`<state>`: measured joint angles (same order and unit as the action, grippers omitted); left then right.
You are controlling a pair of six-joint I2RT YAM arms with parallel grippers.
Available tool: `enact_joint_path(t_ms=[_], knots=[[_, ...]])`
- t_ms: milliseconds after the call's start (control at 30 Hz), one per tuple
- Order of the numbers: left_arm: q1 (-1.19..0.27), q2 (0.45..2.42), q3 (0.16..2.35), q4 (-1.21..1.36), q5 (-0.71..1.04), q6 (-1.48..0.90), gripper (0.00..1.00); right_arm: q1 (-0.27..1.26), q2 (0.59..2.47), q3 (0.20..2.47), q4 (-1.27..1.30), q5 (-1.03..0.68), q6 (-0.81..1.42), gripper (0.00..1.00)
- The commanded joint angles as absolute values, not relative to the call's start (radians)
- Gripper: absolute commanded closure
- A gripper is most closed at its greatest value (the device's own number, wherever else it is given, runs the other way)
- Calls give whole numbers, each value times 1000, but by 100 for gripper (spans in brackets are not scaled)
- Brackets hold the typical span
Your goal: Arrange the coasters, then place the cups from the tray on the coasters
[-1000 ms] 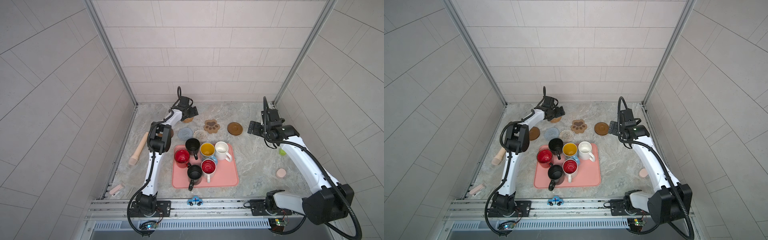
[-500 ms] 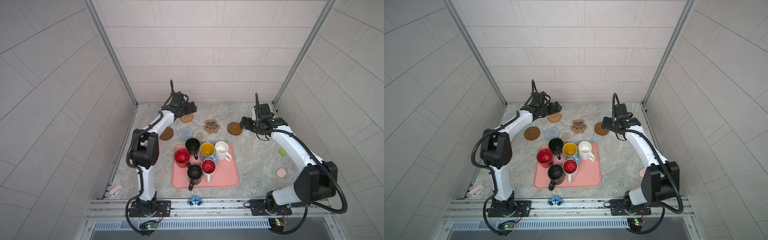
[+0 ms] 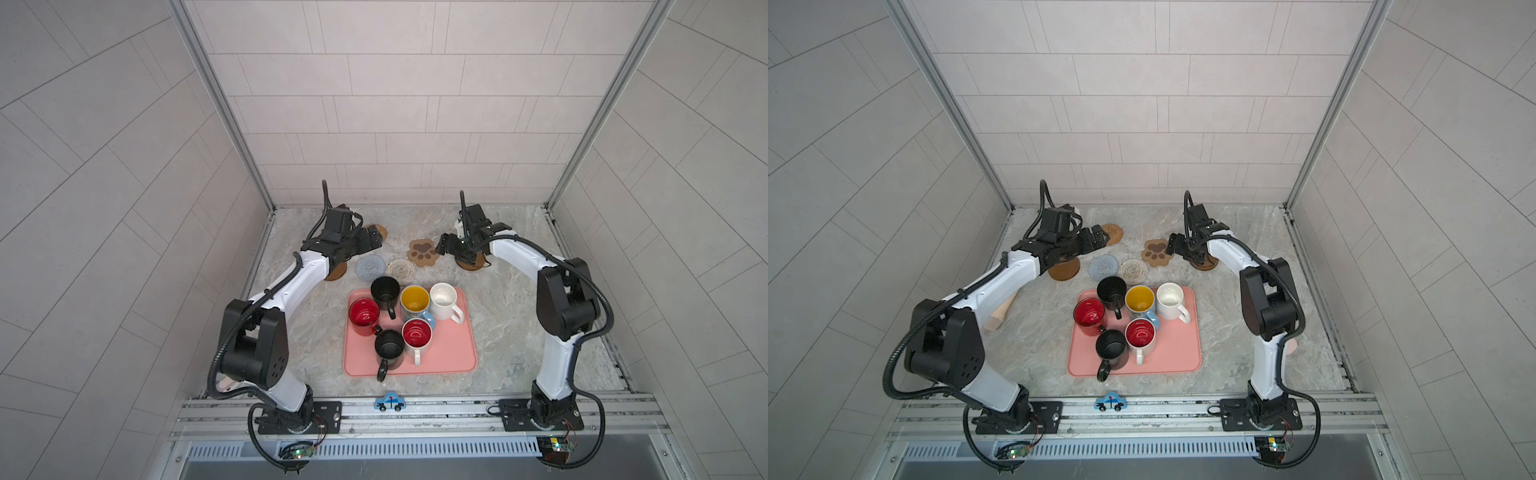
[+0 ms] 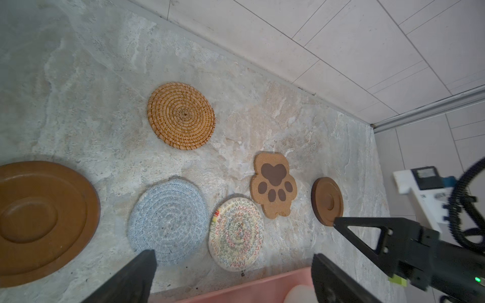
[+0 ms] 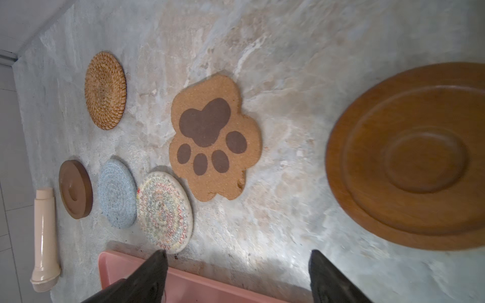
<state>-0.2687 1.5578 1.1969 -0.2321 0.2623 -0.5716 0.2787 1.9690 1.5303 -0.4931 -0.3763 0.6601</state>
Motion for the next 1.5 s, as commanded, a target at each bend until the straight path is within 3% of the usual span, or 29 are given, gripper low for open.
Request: enact_joint_path(t_ms=[0,467,1467], knots=[[-270,1472,1158,-246,245,-599,0,281,2019,1568,-447,-418,733,15],[-268,1305,1001,-211,232,-699,0,299,2171,1615,-367,-481,840,18],[-269,1193,950,-262,243,-719,0,363,2386,1771,-191,-464,1053,20]])
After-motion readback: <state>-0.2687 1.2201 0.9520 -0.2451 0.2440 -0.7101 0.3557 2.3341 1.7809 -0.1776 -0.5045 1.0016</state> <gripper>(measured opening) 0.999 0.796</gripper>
